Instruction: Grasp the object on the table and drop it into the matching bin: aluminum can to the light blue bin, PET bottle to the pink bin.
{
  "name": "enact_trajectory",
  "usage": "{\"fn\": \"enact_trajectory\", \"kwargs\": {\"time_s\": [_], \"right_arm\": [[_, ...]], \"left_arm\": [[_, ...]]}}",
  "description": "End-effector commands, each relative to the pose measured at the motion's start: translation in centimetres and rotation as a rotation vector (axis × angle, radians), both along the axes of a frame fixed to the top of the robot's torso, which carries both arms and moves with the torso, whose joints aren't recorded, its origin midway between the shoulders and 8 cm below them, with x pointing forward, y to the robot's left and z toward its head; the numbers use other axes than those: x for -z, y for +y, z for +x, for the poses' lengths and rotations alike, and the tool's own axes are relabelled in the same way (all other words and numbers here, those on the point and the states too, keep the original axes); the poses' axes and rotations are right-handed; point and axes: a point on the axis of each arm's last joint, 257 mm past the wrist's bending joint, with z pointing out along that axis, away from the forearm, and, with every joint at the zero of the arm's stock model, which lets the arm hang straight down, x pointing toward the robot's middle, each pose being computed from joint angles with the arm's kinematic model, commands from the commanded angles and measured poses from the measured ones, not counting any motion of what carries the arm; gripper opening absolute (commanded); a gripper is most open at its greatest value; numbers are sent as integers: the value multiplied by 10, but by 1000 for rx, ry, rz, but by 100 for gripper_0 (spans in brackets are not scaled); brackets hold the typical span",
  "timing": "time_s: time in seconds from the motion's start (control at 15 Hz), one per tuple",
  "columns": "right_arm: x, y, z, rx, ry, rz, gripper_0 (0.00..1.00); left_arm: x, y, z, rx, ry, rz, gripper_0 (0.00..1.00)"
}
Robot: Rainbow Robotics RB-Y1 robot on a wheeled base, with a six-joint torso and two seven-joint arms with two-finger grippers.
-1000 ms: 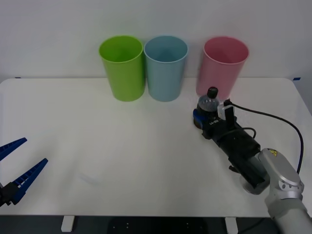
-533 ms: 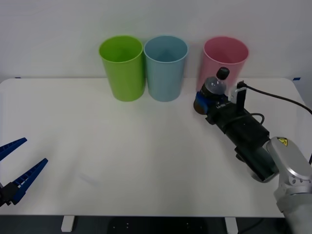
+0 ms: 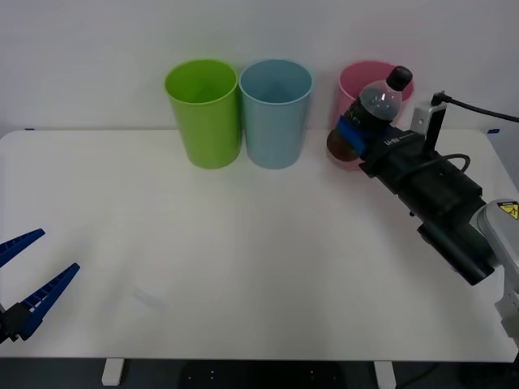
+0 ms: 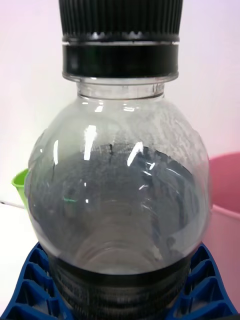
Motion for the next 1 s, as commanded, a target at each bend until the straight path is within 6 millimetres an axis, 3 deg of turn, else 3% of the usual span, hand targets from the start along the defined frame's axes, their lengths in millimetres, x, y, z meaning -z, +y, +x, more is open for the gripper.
{"fn": "enact_trajectory", "kwargs": {"time_s": [0.07, 0.47, 0.8, 1.0], "right_arm": [[-30, -4, -4, -37, -3, 34, 0], [-81, -23, 8, -49, -32, 22, 0], [-104, -45, 47, 7, -53, -14, 0], [-107, -57, 72, 52, -52, -48, 0]], "left_arm": [[0, 0, 0, 0, 0, 0, 100], [0, 0, 0, 0, 0, 0, 100], [0, 0, 0, 0, 0, 0, 100], [0, 0, 0, 0, 0, 0, 100]]}}
